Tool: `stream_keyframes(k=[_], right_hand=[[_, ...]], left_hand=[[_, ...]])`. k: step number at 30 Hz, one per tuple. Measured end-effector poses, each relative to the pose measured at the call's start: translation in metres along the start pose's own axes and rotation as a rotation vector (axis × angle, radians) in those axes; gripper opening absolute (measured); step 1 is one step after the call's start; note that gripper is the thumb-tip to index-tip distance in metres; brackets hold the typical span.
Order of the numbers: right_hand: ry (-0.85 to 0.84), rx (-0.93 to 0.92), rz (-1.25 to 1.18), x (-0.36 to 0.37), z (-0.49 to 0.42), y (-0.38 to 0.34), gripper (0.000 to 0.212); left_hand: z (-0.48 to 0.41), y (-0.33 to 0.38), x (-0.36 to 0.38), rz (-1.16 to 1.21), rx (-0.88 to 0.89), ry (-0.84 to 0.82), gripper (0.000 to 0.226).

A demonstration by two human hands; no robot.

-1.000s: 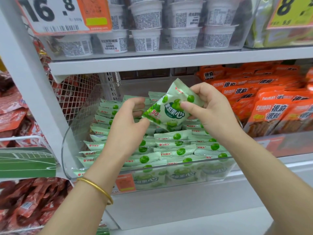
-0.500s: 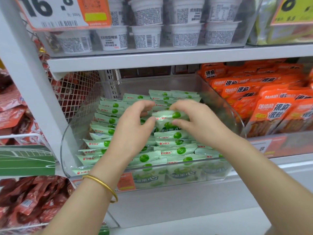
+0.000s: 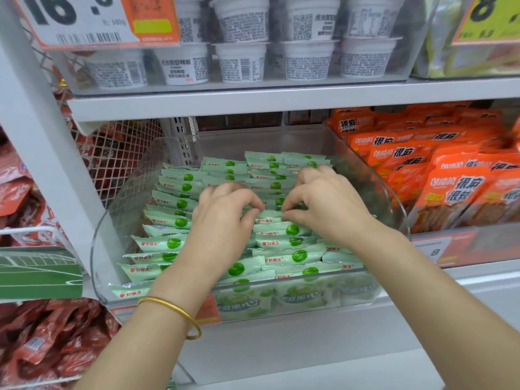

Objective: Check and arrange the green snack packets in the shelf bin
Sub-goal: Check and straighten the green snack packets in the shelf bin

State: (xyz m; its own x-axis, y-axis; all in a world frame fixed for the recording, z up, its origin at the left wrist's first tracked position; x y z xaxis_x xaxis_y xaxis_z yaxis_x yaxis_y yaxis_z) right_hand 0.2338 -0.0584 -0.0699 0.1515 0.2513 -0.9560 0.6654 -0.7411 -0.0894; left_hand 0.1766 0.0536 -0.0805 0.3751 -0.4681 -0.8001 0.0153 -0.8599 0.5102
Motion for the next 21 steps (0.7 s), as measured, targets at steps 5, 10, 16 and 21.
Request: stream_keyframes(k=[5,10,16,21], right_hand=[[0.088,0.057,-0.151,-0.007,-0.003,0.009,0.017],[0.092,0.076,-0.106,-0.008,-0.012,0.013,0.013],[-0.013,0.043,-0.031,0.001,-0.019,0.005,0.013],[-0.005,0.014,0.022,0.004,-0.019,-0.002,0.015]], left_hand=[[-0.002,0.0,-0.002,-0.016,-0.011,-0.017,0.014],[-0.005,-0.002,-0.003,0.015,-0.026,-0.041,0.014],[-0.008,-0.003,-0.002,-0.006,0.002,-0.054,0.014],[-0.008,-0.005,-0.001,-0.021,0.008,-0.054,0.016]])
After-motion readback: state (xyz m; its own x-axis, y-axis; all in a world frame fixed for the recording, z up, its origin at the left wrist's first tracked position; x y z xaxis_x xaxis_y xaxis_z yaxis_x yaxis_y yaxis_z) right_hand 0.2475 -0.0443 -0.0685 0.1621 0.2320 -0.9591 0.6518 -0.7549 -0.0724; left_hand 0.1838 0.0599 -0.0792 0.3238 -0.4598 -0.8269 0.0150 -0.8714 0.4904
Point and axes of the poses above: each hand's wrist, its own z-axis away from the middle knuckle, its own x-axis out of the palm, y = z × x, the point moved 9 cm from there along -z, towards the middle knuckle, and after that the axes turned 2 degrees about z, right-handed, at the moved point
